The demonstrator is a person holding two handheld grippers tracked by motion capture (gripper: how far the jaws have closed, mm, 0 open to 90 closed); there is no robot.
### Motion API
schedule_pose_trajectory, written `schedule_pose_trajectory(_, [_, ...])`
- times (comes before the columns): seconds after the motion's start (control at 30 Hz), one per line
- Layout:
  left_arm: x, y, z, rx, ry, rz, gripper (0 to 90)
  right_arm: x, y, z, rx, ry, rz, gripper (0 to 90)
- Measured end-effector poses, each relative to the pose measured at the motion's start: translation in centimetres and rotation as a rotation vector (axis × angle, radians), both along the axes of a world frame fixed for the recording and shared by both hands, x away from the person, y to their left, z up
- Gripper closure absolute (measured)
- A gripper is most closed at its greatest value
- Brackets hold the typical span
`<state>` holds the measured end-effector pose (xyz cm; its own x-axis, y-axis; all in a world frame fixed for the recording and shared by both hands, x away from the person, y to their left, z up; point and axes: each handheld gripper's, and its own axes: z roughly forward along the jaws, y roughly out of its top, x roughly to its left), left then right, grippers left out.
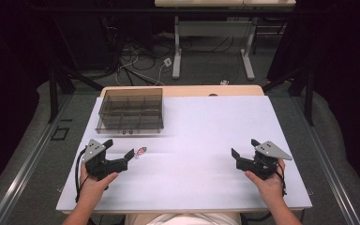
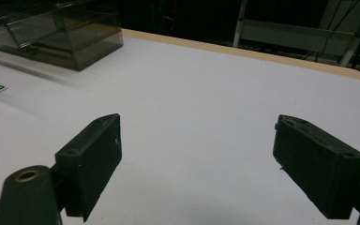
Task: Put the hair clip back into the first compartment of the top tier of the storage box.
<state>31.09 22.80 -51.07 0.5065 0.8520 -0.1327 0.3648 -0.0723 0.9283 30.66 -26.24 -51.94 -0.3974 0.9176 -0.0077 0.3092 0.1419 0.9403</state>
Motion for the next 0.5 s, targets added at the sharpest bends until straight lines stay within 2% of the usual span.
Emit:
schedule_pose_trajectory(0.1, [-0.01,-0.24,-0.03,-0.006,0.012,-0.001,5.8,0.0,0.08,-0.13,0.0,0.0,0.006,15.5])
schedule_pose_trajectory(0.33, [0.33,-0.5,-0.01,-0.011,0.038,0.006,8.1,0.11,-0.09,-0.33,0.04,0.047,0.004,15.6])
schedule_pose_trajectory(0.5, [0.94,-1.02,0.21,0.0,0.054,0.018,12.1,-0.11,-0.19,-0.11,0.037,0.038,0.001,15.6])
